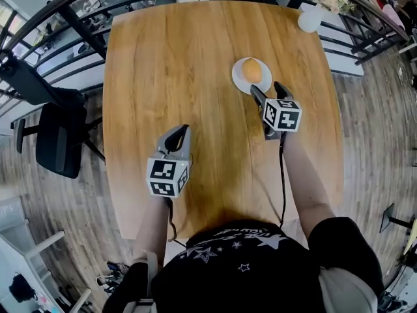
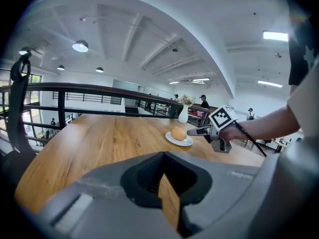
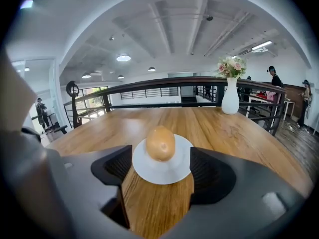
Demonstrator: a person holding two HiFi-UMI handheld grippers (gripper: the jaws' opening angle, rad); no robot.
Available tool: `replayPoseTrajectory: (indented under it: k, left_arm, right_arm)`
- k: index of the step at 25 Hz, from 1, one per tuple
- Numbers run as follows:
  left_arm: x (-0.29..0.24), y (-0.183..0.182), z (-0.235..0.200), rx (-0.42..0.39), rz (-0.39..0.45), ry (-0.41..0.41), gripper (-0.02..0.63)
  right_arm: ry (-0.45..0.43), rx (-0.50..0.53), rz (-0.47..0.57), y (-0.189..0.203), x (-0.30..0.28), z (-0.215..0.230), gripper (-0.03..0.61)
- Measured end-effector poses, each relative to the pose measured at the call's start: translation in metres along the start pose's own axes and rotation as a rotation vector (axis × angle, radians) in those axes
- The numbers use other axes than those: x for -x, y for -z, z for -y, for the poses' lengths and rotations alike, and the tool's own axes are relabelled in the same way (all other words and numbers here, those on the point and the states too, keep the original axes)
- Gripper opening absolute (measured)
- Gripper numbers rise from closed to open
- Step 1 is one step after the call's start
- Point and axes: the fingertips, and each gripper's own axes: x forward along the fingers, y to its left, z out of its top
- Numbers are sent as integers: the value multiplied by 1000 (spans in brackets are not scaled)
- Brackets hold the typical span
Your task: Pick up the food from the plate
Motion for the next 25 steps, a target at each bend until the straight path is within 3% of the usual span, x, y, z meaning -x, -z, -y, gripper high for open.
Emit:
replayPoseTrajectory:
  k: [10,25]
  left_arm:
    - [-18,5,-22,5,-6,-5,2]
    - [-17,19,-29,43,-18,-15,2]
  right_arm:
    - [27,114,-43,-8,-63,3,393]
    - [39,108,-100,-2,-92,1,398]
